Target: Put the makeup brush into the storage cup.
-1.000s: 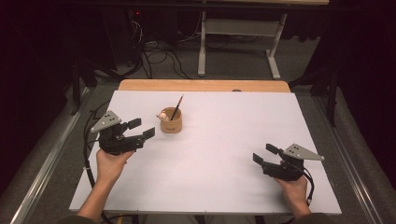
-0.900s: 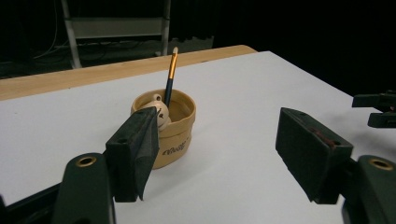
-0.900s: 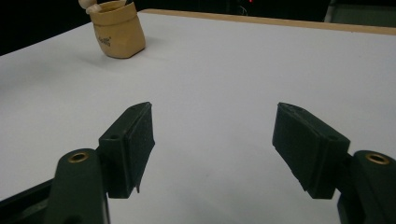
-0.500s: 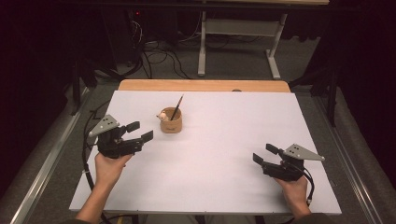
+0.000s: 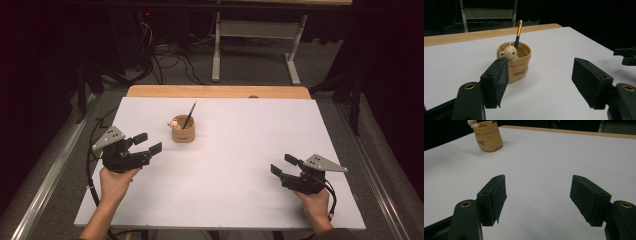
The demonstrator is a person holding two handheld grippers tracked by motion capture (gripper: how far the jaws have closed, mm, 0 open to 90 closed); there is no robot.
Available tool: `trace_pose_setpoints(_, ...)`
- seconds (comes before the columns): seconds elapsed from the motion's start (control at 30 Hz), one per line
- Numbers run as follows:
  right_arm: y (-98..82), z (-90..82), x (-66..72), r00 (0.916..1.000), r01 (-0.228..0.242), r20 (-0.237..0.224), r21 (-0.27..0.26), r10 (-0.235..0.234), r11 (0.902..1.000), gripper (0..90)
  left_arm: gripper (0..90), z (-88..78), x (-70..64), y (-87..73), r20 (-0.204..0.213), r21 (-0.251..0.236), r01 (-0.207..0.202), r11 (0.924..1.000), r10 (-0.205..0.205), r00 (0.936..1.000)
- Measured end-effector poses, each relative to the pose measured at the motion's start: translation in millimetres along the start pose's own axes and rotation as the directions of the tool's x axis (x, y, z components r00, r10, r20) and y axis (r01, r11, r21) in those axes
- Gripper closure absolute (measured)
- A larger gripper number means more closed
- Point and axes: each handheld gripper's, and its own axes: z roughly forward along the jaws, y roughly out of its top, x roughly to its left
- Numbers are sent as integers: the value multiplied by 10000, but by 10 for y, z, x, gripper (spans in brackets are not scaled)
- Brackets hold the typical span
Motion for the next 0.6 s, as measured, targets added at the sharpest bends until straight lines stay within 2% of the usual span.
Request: trace_pose_setpoints(0.6, 0, 3, 4, 10000, -16, -21, 9, 16, 10000, 312, 294, 1, 7, -134, 6, 35, 220, 9998, -220, 9998)
